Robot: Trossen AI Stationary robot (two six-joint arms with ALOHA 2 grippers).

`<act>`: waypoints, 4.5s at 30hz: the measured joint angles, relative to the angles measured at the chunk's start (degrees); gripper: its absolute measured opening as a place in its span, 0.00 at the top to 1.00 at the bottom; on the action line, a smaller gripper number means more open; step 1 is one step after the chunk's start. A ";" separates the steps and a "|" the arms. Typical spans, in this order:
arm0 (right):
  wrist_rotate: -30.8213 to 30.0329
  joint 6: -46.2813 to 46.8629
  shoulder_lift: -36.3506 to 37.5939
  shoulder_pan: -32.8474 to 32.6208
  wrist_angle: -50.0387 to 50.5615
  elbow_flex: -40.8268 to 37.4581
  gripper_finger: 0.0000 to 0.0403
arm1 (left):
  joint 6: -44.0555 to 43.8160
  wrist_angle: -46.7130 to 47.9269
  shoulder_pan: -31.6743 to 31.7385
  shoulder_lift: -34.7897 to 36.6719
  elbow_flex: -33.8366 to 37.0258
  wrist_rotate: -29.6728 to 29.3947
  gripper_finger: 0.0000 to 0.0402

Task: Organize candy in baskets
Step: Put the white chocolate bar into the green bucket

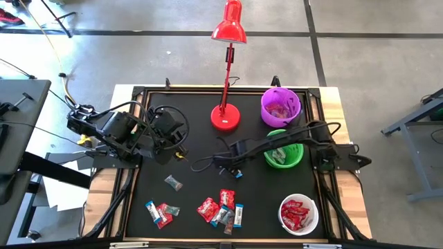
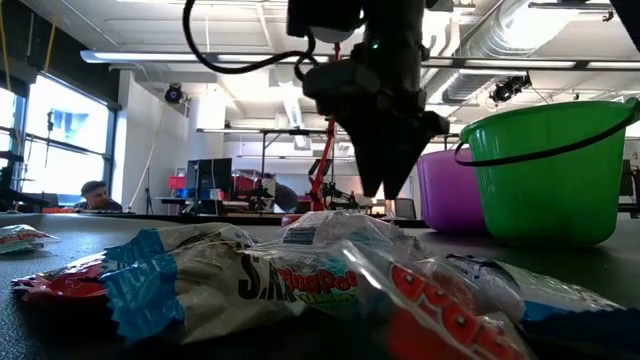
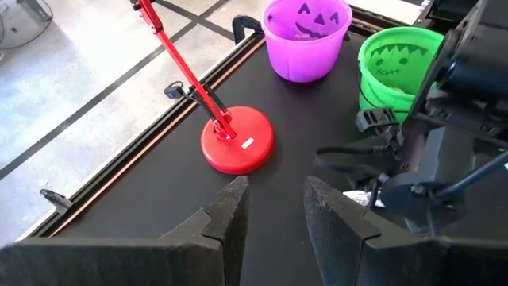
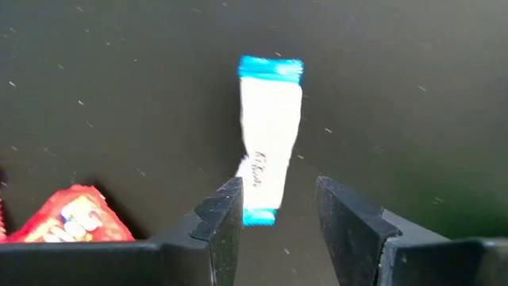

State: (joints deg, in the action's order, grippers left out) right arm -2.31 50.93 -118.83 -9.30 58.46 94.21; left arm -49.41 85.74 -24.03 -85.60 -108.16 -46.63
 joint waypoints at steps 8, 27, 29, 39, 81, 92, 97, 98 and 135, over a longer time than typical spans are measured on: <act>1.95 -0.01 -2.47 0.45 -3.39 0.00 0.62 | 0.02 0.07 0.00 0.00 0.00 0.01 0.73; 4.53 -2.96 -8.21 1.95 -3.64 1.84 0.69 | 0.11 0.14 -0.04 0.00 0.00 1.09 0.73; 4.39 -3.06 -8.35 2.01 -3.25 2.47 0.76 | 0.09 0.14 -0.04 0.00 0.00 1.07 0.73; 4.03 -5.65 -8.61 2.58 5.93 8.35 0.94 | 0.09 0.14 -0.04 0.00 0.00 1.07 0.73; -7.85 -3.00 28.72 -0.42 31.72 -6.81 0.95 | 6.56 4.30 0.06 -0.04 -0.04 1.01 0.73; -0.58 1.41 32.33 0.70 31.59 -16.46 0.82 | 6.61 4.27 0.07 -0.02 -0.04 -0.48 0.73; -0.80 0.14 32.33 0.70 31.56 -15.57 0.67 | 6.16 4.27 0.07 0.00 -0.04 -0.48 0.73; -0.74 0.08 32.33 0.70 31.56 -15.23 0.65 | 6.04 4.27 0.07 0.00 -0.04 -0.50 0.73; 6.51 -2.91 22.09 -14.29 4.35 14.38 0.60 | -2.08 2.44 -0.04 0.00 0.00 10.91 0.73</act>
State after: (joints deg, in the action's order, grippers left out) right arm 4.20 48.01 -96.74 -23.59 62.81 108.60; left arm -51.49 88.18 -24.08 -85.60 -108.16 -35.72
